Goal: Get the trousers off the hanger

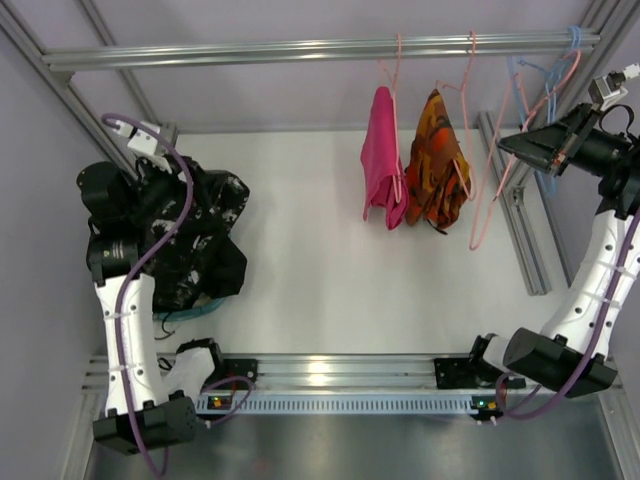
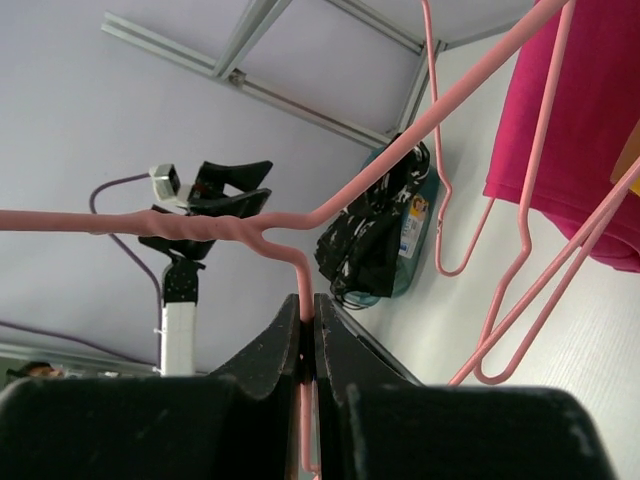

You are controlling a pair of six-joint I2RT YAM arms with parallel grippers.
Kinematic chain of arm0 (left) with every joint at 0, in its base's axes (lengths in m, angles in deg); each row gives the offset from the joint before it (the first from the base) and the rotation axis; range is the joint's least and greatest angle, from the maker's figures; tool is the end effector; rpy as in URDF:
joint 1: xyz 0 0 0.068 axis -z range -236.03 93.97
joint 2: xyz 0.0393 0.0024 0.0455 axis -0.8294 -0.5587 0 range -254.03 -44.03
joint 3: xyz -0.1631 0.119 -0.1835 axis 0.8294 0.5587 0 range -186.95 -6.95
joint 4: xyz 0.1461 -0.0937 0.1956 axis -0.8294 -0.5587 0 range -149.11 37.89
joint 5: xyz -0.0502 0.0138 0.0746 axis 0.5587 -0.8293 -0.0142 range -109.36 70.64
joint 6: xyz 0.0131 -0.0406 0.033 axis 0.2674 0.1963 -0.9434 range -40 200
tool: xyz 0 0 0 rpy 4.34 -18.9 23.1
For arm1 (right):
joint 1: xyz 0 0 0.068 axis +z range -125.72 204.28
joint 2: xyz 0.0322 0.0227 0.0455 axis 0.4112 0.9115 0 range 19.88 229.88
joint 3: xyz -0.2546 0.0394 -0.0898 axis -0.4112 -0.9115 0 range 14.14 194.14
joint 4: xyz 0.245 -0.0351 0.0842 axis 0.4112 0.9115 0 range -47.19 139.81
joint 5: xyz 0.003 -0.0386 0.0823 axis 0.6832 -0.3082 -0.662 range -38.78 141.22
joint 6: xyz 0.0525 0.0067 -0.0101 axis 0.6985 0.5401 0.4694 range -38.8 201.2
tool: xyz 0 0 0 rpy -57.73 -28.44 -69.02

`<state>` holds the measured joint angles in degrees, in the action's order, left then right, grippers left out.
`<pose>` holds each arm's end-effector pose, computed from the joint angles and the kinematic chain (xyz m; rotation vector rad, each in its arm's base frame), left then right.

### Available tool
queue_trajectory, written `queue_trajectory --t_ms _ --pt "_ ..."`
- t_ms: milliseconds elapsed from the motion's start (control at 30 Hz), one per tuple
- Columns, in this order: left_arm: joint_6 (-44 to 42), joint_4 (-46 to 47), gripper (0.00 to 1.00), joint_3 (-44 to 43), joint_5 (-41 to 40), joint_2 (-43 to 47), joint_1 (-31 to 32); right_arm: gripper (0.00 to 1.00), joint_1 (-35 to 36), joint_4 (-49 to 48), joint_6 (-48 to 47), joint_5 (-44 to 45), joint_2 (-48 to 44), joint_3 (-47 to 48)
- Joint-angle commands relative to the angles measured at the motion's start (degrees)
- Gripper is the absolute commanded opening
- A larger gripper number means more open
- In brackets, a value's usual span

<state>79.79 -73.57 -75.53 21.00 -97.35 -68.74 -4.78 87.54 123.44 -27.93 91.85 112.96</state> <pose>0.1840 0.0179 0.4367 0.3472 1.6336 -0.4192 0.1975 -0.0699 0.5040 0.1484 1.8411 1.4314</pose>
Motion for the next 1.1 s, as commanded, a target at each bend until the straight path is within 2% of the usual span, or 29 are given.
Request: queue_trajectory --t_ms 0,67,167,300,367,433,467,500,533,633,667,767,833,900,1067 --pt "5.30 2.56 0.98 -7.00 7.71 -2.31 2.85 0.00 -0.47 -2.45 0.48 -2.58 -4.19 -0.89" --pt "5.57 2.47 0.97 -10.69 7.11 -4.24 6.71 0.00 -0.47 -2.80 0.21 -3.20 -6.12 -3.98" --pt "2.60 2.56 0.97 -14.30 3.52 -5.56 20.65 0.00 -0.47 -4.74 0.91 -3.55 -11.66 -11.27" --pt "2.49 2.38 0.97 -17.20 2.62 -8.55 29.30 0.00 -0.47 -4.74 0.92 -3.99 -17.90 -14.19" --pt "2.41 2.82 0.97 -16.94 2.27 -8.82 32.29 0.00 -0.47 -5.79 1.35 -4.86 -19.31 -12.70" --pt "2.49 5.52 0.98 -14.84 1.74 -7.86 33.88 0.00 -0.47 -12.27 4.68 -5.66 -21.94 -11.20" --pt "2.58 6.76 0.98 -13.88 1.65 -7.33 35.11 0.00 -0.47 -16.39 7.22 -6.44 -22.91 -11.46" --pt "2.49 7.91 0.98 -12.21 1.04 -6.28 35.56 0.00 -0.47 -26.61 14.38 -6.89 -24.66 -13.29" --pt "1.71 10.27 0.98 -11.41 0.95 -5.66 36.08 0.00 -0.47 -29.58 16.02 -7.24 -25.11 -13.83" --pt "-3.90 12.22 0.98 -9.39 3.14 -3.64 37.84 0.00 -0.30 -29.88 15.42 -9.78 -24.33 -15.50" --pt "-8.71 12.22 0.98 -9.30 3.23 -3.63 39.15 0.00 0.05 -30.05 15.33 -10.31 -23.89 -16.81" --pt "-17.76 12.22 0.96 -9.73 3.94 -4.60 42.14 0.00 6.36 -33.11 15.76 -7.79 -21.78 -19.01" --pt "-24.53 12.22 0.95 -11.57 4.38 -6.35 43.81 0.00 15.31 -35.14 17.44 -5.41 -19.94 -20.25" --pt "-27.90 12.31 0.93 -14.20 4.20 -8.45 46.63 0.00 24.78 -33.05 15.44 -2.94 -17.31 -19.47" --pt "-31.96 12.22 0.90 -19.05 3.33 -12.77 51.02 0.00 28.61 -33.66 15.42 -3.02 -14.13 -19.37"
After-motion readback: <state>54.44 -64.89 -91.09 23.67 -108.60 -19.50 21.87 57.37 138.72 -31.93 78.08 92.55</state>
